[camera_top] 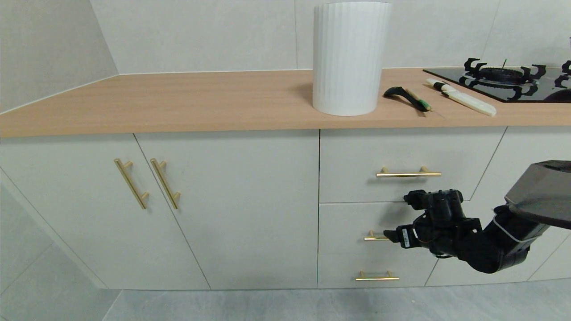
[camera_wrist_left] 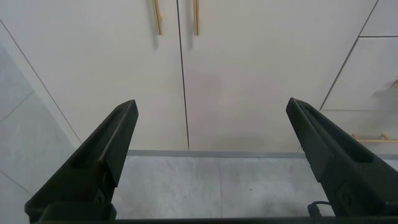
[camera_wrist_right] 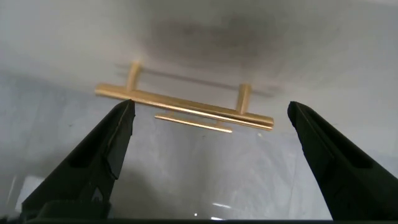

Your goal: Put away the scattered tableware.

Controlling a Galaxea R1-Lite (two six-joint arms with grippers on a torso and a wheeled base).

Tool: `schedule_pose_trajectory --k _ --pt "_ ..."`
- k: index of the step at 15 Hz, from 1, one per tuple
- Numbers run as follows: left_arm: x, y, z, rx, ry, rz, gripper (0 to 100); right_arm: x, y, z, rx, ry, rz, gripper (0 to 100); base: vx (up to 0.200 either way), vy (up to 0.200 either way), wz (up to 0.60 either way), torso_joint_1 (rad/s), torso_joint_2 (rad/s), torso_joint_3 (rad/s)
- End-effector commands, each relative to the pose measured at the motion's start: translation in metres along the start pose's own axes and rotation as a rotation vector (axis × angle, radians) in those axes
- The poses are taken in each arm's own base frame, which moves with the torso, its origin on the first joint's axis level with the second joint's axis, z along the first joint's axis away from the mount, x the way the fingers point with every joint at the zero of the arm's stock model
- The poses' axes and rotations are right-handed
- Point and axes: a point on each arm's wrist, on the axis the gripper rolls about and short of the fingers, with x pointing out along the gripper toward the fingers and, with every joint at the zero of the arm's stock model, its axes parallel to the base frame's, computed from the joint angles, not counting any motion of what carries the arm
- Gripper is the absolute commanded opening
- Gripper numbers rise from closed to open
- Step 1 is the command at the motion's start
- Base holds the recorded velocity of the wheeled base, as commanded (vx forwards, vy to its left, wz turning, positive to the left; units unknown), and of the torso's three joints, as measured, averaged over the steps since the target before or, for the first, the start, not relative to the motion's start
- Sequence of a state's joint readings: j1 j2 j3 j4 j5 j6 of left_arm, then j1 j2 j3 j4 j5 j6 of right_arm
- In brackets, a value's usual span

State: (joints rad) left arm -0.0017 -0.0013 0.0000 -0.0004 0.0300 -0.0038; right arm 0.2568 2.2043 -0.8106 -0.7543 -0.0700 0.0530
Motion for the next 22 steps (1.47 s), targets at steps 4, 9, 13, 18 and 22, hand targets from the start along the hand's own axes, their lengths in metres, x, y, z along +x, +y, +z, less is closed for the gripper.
schedule_pose_trajectory --k 4,9,13,18,22 --pt "0.000 0.000 0.000 -0.001 0.002 0.001 100 0.022 0.004 -0.004 0.020 0.003 -0.063 100 0.000 0.000 0.00 0.000 0.00 0.000" --pt "0.000 0.000 0.000 -0.001 0.002 -0.001 100 0.034 0.002 -0.010 0.035 -0.011 -0.088 100 0.000 0.000 0.00 0.000 0.00 0.000" --pt "0.000 0.000 0.000 -0.001 0.002 0.001 100 0.040 0.002 -0.015 0.029 -0.011 -0.113 100 0.000 0.000 0.00 0.000 0.00 0.000" --pt "0.000 0.000 0.000 -0.001 0.000 -0.001 100 0.038 0.002 -0.020 -0.010 0.035 -0.115 100 0.000 0.000 0.00 0.000 0.00 0.000" --pt "0.000 0.000 0.000 -0.001 0.000 -0.001 100 0.036 0.001 -0.022 -0.015 0.043 -0.115 100 0.000 0.000 0.00 0.000 0.00 0.000"
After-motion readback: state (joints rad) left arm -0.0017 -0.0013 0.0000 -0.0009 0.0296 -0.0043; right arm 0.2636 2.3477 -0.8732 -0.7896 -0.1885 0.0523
